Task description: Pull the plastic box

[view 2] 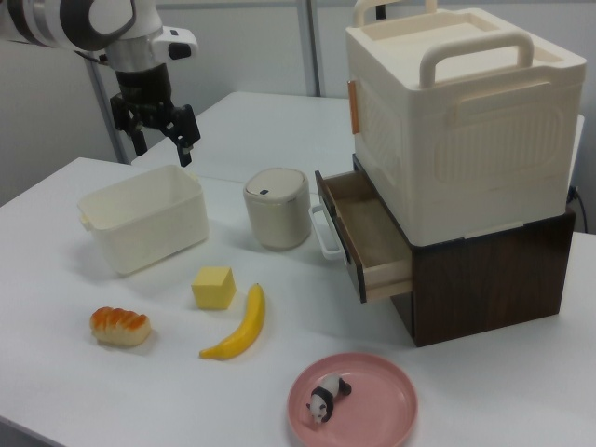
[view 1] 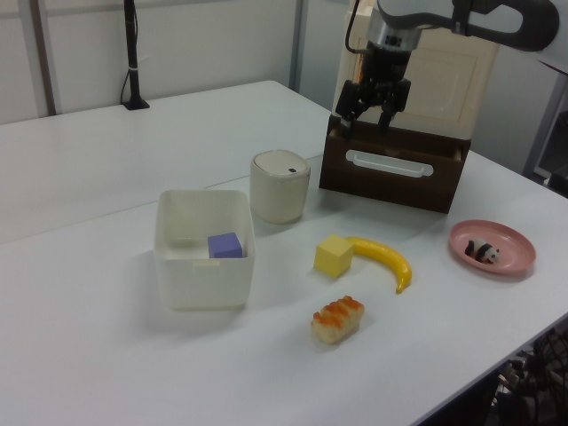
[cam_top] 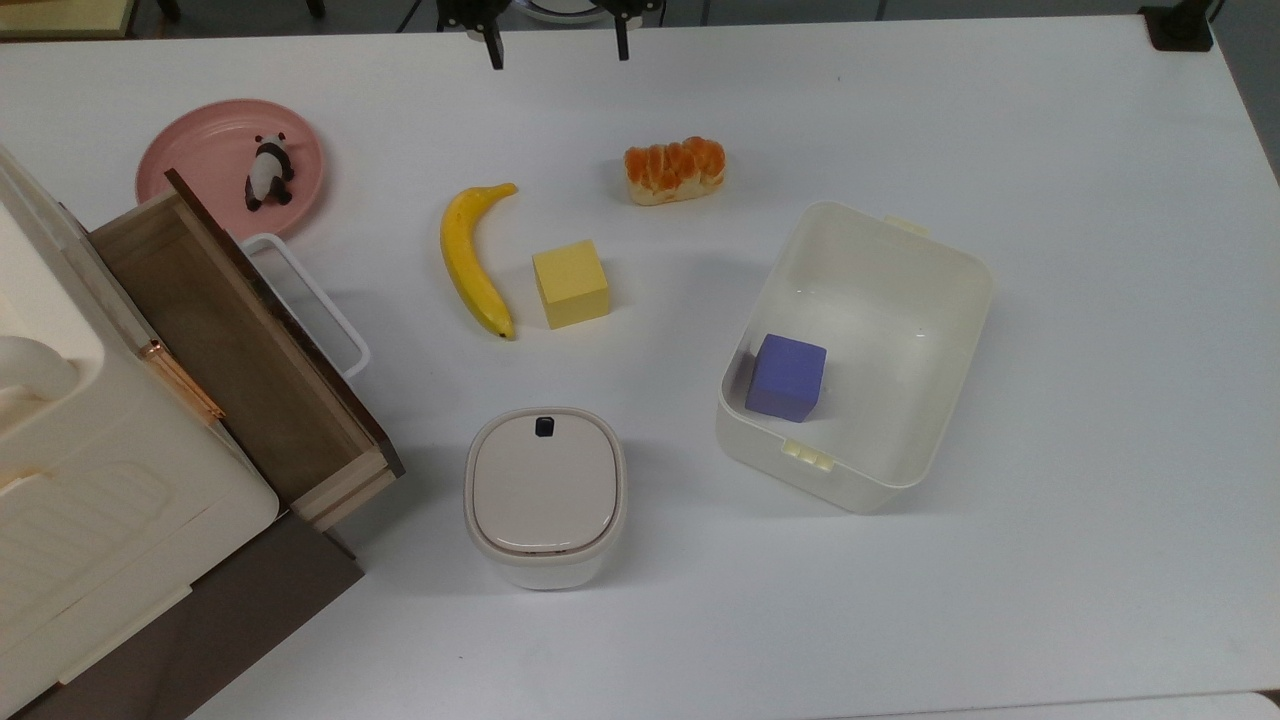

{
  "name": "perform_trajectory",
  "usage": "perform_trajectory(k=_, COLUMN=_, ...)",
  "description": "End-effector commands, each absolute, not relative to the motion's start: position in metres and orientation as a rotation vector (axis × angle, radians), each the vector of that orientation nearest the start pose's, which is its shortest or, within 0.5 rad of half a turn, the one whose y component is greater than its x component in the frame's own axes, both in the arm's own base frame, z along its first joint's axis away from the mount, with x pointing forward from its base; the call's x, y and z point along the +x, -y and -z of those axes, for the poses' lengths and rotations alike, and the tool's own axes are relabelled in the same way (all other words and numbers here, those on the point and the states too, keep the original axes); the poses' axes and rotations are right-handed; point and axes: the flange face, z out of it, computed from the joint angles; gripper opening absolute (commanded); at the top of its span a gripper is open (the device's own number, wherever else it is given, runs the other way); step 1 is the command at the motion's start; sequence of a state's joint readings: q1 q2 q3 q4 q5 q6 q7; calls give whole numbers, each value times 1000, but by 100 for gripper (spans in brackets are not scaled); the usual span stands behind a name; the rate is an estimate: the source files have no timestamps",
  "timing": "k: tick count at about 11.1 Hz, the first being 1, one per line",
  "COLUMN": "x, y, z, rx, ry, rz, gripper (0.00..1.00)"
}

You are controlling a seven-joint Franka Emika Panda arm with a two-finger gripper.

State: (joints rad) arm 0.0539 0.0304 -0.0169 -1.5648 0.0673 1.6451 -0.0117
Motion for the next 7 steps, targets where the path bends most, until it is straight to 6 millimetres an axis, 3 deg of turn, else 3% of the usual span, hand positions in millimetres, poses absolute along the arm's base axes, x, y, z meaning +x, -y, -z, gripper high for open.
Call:
perform_trajectory(k=1, x=567, y=-41, z=-619, rx=-3061, ry=155, rz=93, gripper=100)
perform_trajectory(k=2, x=567, y=-56, z=-617, rx=-3055, ry=258, rz=85, gripper=100)
perform_trajectory(k=4, x=568, y=-96, z=-603, rx=-3025, ry=709, rz=54, gripper=100)
perform_trajectory(k=5, x=570, y=-100, z=-596, rx=-2983, ry=920, rz=38, gripper=100)
perform_trajectory(k=7, x=590, y=-109, z=-562, rx=-2840, ry=1279, rz=-16, gripper=100)
